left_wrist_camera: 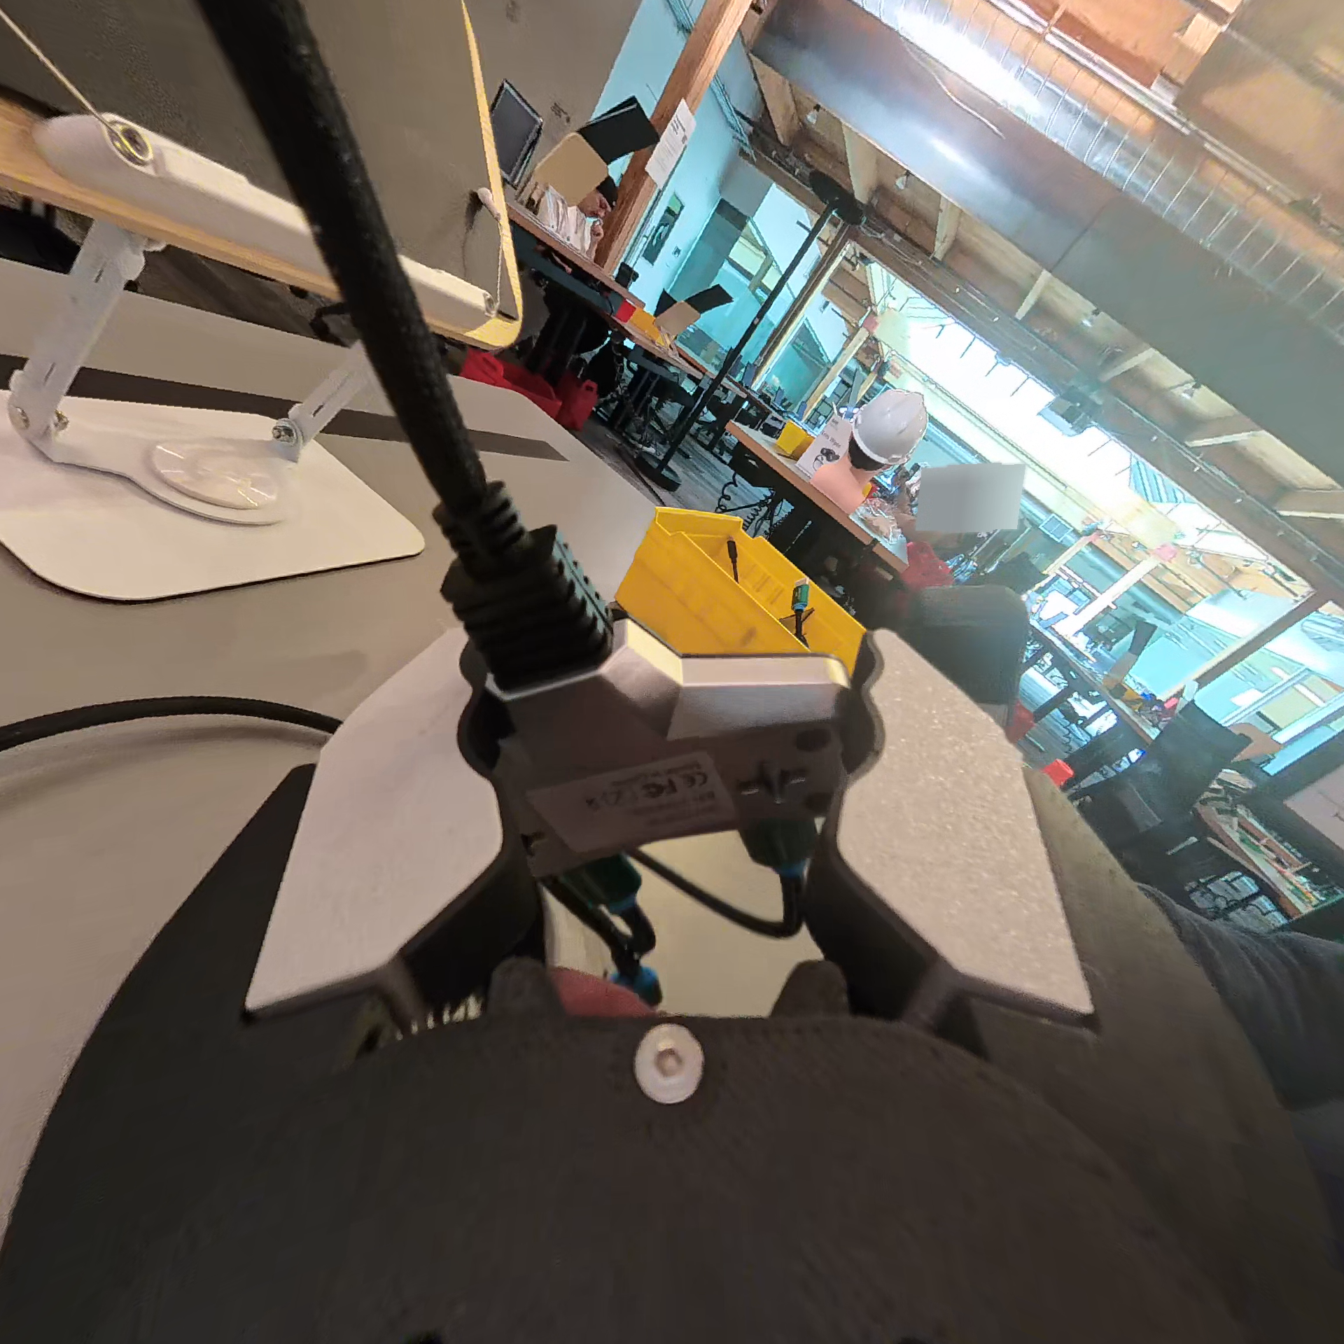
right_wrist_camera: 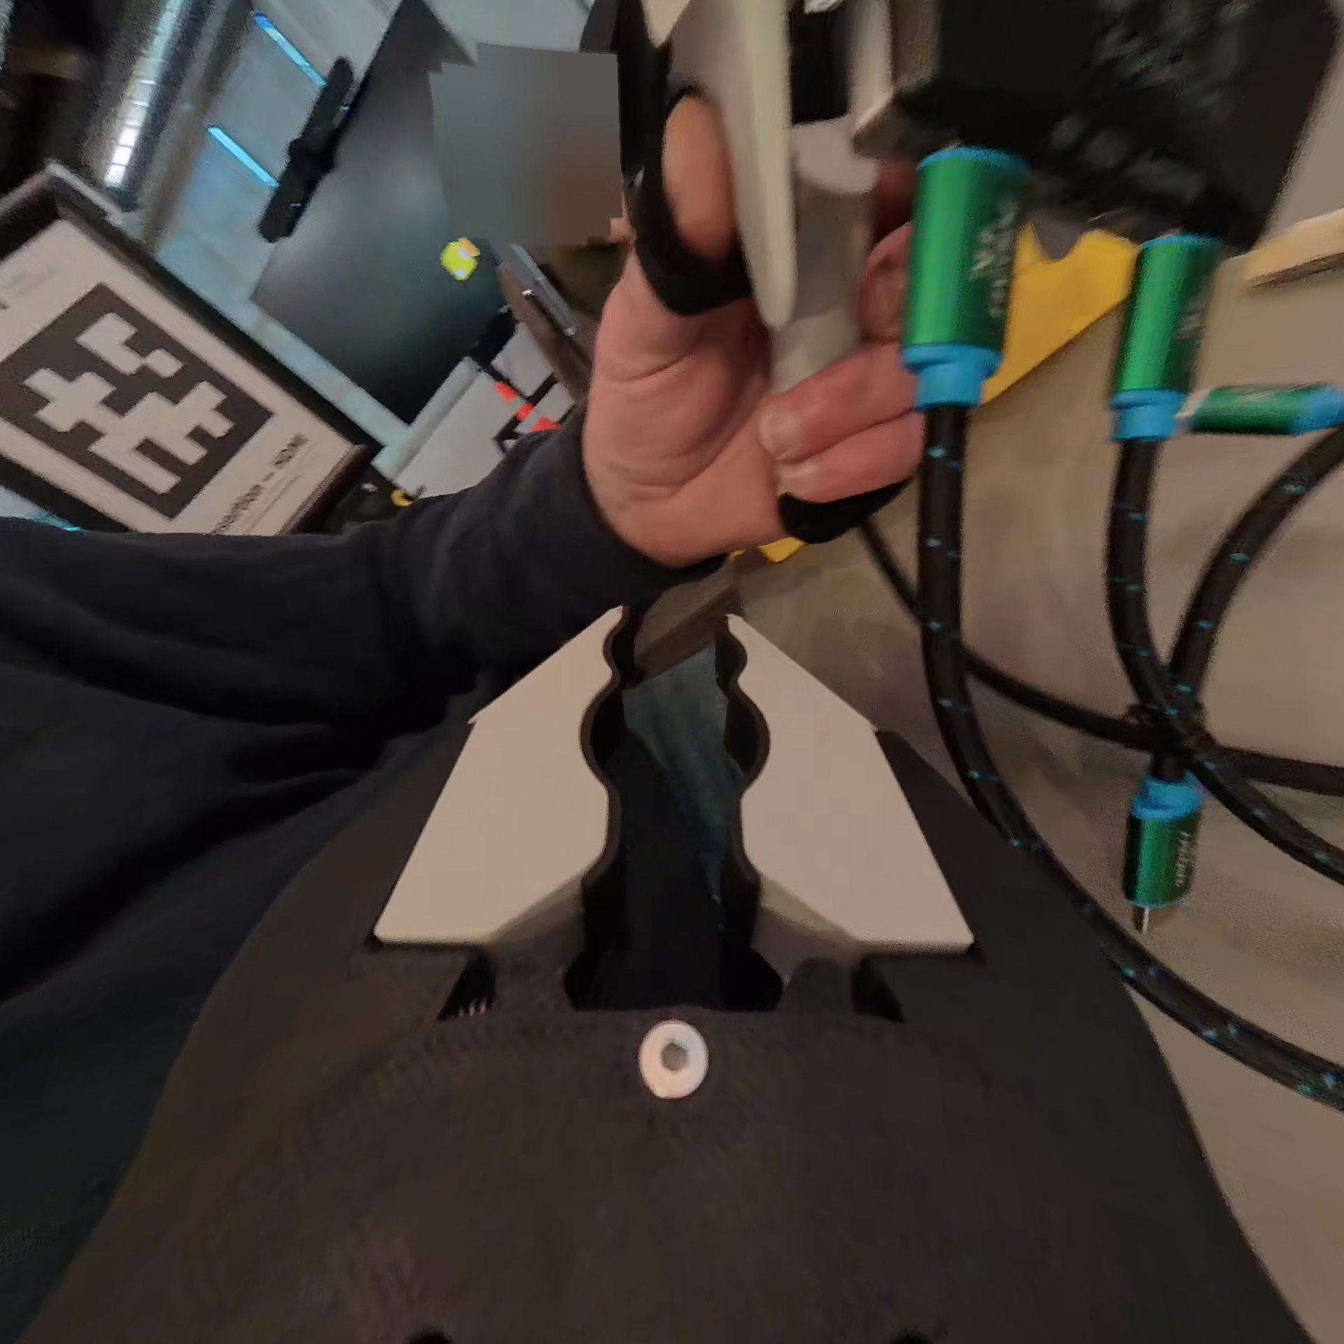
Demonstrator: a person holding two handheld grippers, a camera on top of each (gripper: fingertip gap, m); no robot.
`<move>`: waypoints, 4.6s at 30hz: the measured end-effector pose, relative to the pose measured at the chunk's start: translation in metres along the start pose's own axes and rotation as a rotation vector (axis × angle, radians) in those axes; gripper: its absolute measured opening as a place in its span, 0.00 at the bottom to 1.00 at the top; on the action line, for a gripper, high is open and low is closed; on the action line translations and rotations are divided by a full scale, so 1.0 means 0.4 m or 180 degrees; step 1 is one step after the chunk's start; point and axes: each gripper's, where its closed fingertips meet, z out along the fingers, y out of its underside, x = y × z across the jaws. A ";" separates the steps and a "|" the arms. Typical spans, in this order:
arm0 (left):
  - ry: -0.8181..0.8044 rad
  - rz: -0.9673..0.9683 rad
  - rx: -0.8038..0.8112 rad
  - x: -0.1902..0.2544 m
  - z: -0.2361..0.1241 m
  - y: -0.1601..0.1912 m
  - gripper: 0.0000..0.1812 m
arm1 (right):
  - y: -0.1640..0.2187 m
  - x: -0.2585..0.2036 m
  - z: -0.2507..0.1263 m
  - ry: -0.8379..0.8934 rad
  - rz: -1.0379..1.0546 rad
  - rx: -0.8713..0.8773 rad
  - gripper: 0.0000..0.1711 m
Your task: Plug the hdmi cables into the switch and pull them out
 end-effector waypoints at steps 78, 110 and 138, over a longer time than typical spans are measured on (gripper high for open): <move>0.0643 0.0398 0.0325 0.158 -0.014 -0.011 0.52 | -0.250 -0.023 -0.152 -0.0336 -0.0310 0.1779 0.11; 0.0590 0.0529 0.0409 0.210 -0.016 -0.029 0.51 | -0.254 -0.067 -0.171 -0.0368 -0.0290 0.1827 0.11; 0.0785 0.0886 0.0154 0.257 -0.034 -0.041 0.51 | -0.249 -0.107 -0.168 -0.0151 -0.0811 0.1574 0.11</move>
